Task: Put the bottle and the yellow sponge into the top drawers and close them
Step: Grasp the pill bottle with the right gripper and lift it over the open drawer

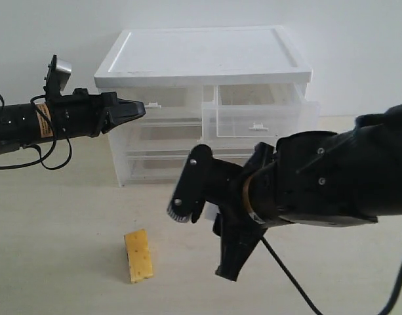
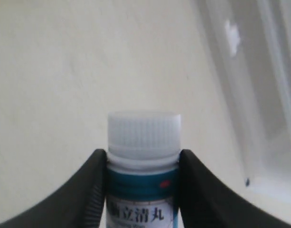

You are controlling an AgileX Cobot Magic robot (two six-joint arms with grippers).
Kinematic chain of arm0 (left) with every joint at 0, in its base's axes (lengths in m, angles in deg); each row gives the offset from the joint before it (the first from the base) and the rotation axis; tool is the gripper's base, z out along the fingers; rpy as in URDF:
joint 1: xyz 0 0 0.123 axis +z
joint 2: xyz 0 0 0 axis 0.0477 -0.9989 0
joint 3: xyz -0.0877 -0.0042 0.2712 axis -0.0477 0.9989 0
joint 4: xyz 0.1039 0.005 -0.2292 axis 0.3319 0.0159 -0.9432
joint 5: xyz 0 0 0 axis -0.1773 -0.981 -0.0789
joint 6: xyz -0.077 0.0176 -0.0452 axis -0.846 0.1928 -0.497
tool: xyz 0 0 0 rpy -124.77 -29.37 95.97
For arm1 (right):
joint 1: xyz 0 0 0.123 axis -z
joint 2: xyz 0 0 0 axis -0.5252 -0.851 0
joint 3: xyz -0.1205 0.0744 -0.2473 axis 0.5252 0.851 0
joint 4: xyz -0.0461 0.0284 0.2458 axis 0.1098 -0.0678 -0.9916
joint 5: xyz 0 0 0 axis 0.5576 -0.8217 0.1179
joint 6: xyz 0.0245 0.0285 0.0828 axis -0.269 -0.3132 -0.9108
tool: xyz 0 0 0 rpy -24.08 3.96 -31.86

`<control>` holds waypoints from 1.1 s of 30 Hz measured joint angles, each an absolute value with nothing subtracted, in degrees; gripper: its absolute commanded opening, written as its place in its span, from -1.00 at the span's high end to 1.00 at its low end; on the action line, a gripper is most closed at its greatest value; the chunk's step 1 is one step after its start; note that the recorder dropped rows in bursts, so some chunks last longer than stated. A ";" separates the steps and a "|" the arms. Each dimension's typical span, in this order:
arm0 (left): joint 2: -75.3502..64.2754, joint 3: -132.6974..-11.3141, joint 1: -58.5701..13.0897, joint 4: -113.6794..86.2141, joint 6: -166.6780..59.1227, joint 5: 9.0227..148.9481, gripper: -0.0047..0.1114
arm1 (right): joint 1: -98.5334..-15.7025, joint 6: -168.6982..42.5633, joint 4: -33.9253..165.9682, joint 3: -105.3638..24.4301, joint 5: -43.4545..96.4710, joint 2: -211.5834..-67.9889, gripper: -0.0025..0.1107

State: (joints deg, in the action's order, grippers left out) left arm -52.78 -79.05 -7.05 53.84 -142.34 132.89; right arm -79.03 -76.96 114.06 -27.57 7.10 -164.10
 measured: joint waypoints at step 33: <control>-52.78 -79.05 -7.05 53.84 -142.22 132.89 0.85 | -67.78 -73.37 149.59 -42.20 7.58 -163.84 0.95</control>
